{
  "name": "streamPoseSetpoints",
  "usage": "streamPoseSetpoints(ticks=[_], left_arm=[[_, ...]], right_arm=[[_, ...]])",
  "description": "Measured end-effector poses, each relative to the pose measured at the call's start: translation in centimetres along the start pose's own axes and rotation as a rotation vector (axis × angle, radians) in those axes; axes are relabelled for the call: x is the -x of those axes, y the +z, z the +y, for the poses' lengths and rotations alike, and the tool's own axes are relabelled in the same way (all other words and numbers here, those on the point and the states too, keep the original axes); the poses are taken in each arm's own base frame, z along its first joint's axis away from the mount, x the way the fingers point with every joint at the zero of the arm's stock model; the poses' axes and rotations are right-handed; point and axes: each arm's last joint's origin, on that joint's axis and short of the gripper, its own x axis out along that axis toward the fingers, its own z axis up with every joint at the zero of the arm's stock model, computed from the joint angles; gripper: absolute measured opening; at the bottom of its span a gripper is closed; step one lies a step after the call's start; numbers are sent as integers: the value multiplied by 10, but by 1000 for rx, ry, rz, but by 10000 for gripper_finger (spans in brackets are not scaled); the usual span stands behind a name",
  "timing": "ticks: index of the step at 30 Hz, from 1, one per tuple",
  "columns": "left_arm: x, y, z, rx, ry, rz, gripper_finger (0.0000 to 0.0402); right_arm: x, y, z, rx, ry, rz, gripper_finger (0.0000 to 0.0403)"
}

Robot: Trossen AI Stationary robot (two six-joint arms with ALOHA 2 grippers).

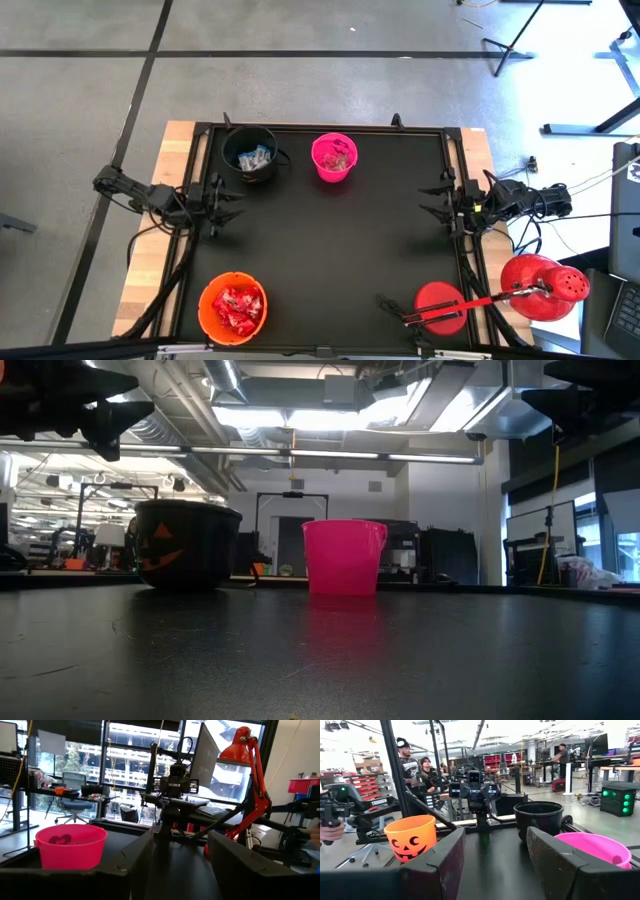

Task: Organize candy in baskets
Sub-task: Return to Home Position

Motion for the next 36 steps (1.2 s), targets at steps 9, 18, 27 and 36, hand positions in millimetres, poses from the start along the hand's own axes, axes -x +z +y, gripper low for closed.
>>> streamPoseSetpoints(ticks=[9,18,27,36], left_arm=[[0,5,0,17,-3,-43,178],[0,4,0,17,-3,-42,178],[0,4,0,14,-2,-39,178],[0,3,0,9,-2,-27,179]], right_arm=[[-5,-17,0,4,-1,22,214],[-12,-44,0,-5,1,-3,214],[-12,-44,0,-5,0,-6,214],[-12,-44,-1,-19,-10,-6,214]])
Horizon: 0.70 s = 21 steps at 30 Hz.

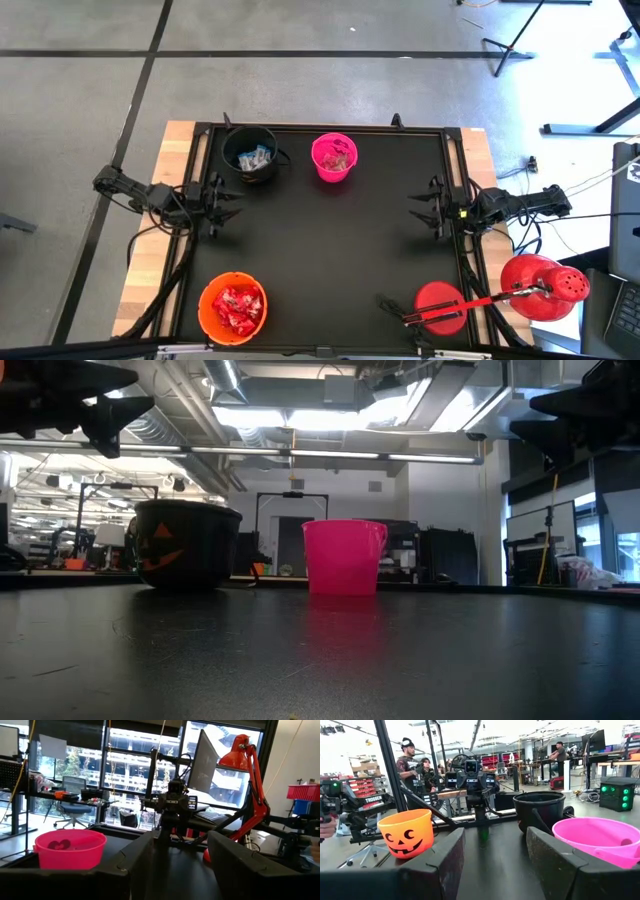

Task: Organize candy in baskets
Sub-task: Return to Home Position

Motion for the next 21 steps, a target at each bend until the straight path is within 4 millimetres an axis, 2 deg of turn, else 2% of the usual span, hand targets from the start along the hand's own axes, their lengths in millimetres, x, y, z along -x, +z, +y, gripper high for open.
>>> streamPoseSetpoints(ticks=[7,21], left_arm=[[0,0,1,-1,32,-2,179],[0,0,1,-2,33,-2,179]], right_arm=[[0,-1,-2,-10,-75,1,214],[0,-1,-2,-8,-78,8,214]])
